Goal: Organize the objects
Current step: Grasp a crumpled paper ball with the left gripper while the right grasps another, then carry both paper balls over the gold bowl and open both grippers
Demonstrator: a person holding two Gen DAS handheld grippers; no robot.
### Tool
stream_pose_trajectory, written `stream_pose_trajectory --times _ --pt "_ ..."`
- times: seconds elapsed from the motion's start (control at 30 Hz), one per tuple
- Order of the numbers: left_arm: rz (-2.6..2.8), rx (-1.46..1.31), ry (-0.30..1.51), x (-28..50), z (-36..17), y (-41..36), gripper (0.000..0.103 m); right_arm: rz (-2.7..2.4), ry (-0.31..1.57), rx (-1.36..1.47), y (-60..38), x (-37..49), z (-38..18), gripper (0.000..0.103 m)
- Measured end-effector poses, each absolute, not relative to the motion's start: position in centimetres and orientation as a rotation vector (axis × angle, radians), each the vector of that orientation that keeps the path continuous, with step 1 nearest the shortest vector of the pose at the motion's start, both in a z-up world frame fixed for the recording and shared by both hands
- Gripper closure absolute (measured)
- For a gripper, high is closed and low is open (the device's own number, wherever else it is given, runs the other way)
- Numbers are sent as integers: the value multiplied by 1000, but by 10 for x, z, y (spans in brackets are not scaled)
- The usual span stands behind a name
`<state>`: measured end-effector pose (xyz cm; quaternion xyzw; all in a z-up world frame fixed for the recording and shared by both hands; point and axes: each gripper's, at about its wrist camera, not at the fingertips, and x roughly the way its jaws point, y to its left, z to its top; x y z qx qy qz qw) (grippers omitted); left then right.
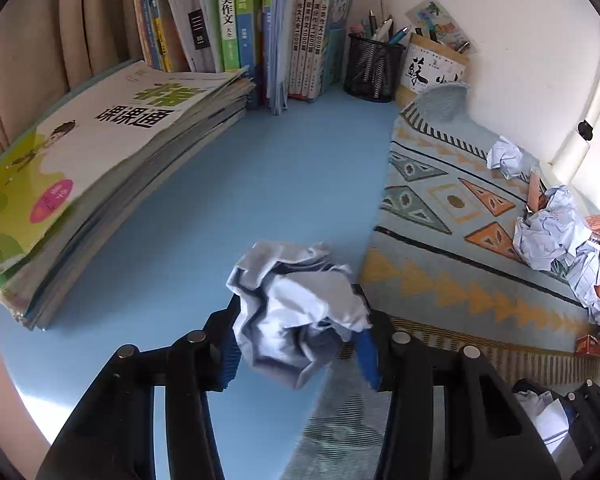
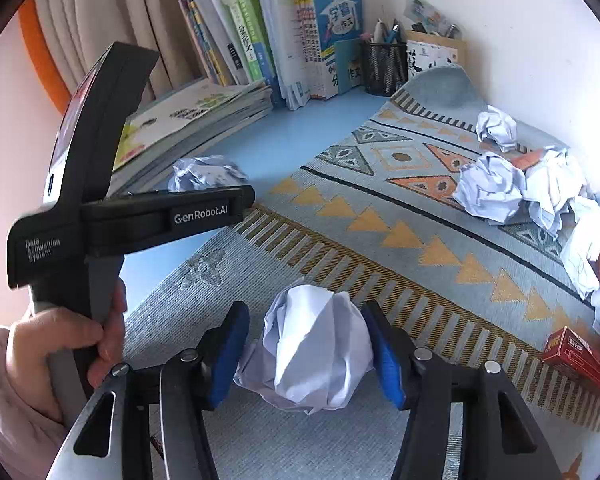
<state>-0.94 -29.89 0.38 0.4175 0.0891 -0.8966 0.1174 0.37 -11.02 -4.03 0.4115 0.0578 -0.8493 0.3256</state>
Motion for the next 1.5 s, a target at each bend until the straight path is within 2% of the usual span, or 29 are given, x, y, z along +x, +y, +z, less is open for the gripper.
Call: stream_pose_trajectory --times 0.27,0.43,0.63,0.83,1.07,1.3,1.5 --pt "-2751 1234 230 -7 20 -241 61 -2313 24 1042 -42 0 -15 47" --pt "-2896 1227 185 -9 37 -169 61 -2423 -49 1025 27 2 0 47" --pt "-2999 1272 140 -18 40 -76 61 -2579 -40 998 111 10 13 47" --pt "-3058 1217 10 -9 44 -1 63 -2716 -107 999 196 21 15 47" --pt "-3113 1071 -13 5 69 20 63 -2747 -279 990 260 20 12 47" --pt "-3104 1061 18 11 78 23 63 -2714 -301 980 269 23 16 47" --pt "-3174 1029 -79 8 98 63 63 -2751 -325 945 289 15 37 47"
